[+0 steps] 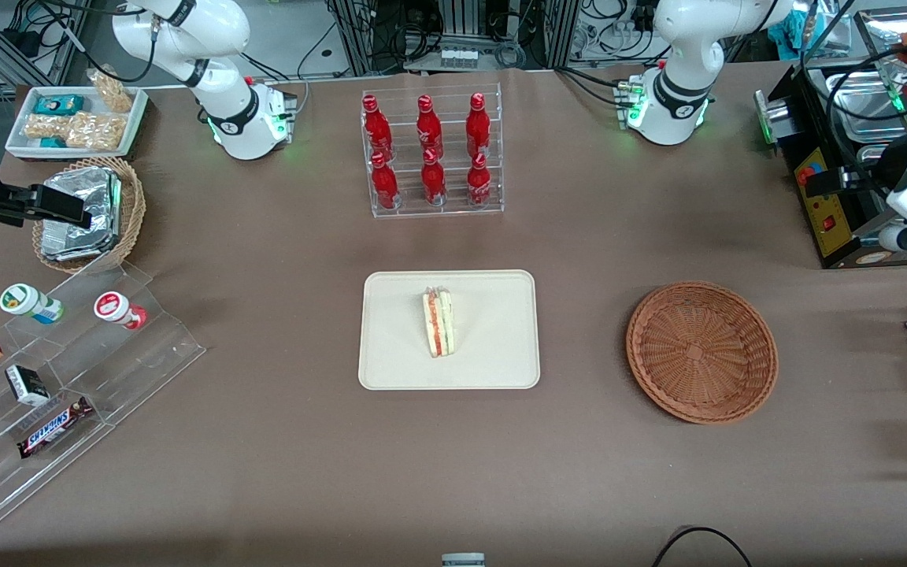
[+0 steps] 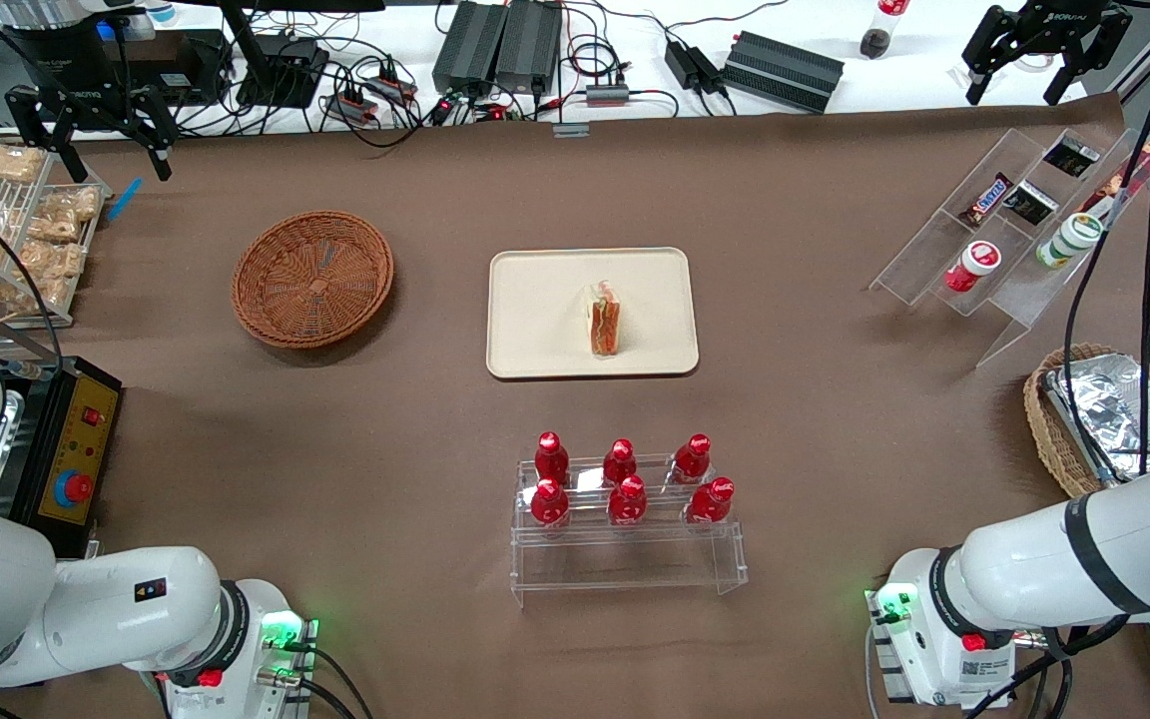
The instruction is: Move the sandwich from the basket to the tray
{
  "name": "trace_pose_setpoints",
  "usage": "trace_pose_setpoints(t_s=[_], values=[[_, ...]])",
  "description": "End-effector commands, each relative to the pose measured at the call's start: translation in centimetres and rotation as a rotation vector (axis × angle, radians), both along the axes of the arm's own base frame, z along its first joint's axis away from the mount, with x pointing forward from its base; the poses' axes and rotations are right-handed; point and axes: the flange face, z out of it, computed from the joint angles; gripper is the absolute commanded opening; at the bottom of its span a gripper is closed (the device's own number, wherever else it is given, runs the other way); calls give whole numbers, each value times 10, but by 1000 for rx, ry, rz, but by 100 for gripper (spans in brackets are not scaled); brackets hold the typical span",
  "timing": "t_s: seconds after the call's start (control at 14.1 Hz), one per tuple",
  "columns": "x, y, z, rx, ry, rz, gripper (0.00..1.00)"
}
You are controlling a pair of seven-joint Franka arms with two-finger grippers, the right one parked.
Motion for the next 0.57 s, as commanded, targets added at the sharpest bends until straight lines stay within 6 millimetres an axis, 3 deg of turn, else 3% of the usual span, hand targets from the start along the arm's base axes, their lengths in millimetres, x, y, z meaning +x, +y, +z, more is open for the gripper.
trace_pose_setpoints(t_s=[0.0,0.28,0.5], values=[[0,-30,19,15,-38,-54,100],[-12,-91,37,79,-101,21,100],[-21,-85,51,38,-105,-106,100]])
